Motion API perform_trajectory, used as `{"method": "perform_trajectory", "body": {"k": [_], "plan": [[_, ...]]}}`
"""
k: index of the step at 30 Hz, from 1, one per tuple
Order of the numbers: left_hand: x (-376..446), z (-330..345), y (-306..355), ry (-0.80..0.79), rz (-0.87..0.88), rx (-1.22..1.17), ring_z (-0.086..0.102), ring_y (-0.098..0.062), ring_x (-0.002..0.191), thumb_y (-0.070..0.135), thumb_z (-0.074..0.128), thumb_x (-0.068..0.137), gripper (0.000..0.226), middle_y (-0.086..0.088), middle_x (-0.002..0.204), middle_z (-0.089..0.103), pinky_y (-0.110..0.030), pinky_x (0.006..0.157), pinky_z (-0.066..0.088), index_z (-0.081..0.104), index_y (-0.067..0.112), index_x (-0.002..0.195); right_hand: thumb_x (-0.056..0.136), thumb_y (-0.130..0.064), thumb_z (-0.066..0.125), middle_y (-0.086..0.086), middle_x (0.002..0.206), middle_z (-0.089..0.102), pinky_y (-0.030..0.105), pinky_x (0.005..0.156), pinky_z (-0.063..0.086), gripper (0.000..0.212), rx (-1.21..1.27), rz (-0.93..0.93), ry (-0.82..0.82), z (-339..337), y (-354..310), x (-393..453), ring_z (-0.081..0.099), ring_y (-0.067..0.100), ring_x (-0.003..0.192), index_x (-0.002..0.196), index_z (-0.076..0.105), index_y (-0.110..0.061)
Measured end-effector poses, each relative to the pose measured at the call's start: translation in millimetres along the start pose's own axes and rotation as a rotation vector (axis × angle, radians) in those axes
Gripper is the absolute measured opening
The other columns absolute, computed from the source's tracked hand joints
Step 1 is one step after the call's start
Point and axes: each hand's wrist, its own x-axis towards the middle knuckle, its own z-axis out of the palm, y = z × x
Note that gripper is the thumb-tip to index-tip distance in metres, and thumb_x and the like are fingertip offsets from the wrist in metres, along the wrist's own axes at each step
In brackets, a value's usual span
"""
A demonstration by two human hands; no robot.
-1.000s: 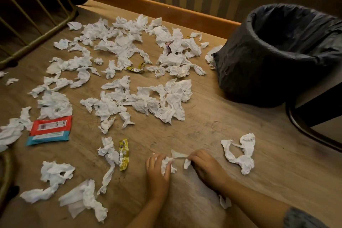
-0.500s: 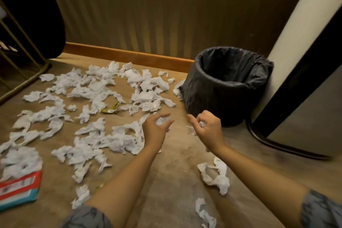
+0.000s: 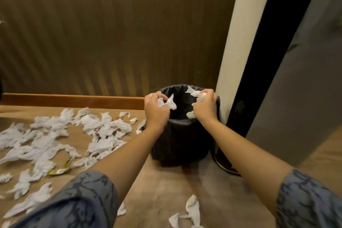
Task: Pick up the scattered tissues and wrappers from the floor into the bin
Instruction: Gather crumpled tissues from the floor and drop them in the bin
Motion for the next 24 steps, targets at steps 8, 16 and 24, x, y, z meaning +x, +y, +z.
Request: {"method": "perform_trajectory", "body": {"k": [8,16,24], "plan": [[19.6,31.2,-26.7,-0.349,-0.109,0.22,0.039,-0.025,0.135,0.004,0.058,0.087,0.071,-0.008,0.148,0.041,-0.029,0.107,0.032,0.025,0.016,0.149,0.085,0.001,0.053,0.01,0.131,0.051,0.028,0.088,0.042,0.051,-0.051,0.099,-0.098,13.4,30.1,31.4,0.051,0.026,0.115,0.133,0.049,-0.015],[-17.4,24.2,-59.8,-0.112,0.17,0.22,0.037,-0.016,0.136,0.012,0.066,0.084,0.045,-0.005,0.141,0.048,-0.031,0.113,0.031,0.055,0.019,0.127,0.082,0.008,0.05,0.007,0.123,0.061,0.038,0.103,0.044,0.045,0.01,-0.309,-0.003,9.7,50.6,-22.5,0.052,0.018,0.118,0.123,0.058,-0.009],[-129.9,-6.7,-148.4,-0.186,0.134,0.342,0.05,-0.015,0.119,0.0,0.06,0.079,0.032,0.0,0.12,0.055,-0.025,0.101,0.039,0.063,0.023,0.101,0.073,-0.008,0.052,0.007,0.109,0.064,0.047,0.1,0.04,0.031,-0.28,-0.664,-0.277,4.0,150.2,-122.9,0.053,0.023,0.114,0.1,0.067,-0.01]]}}
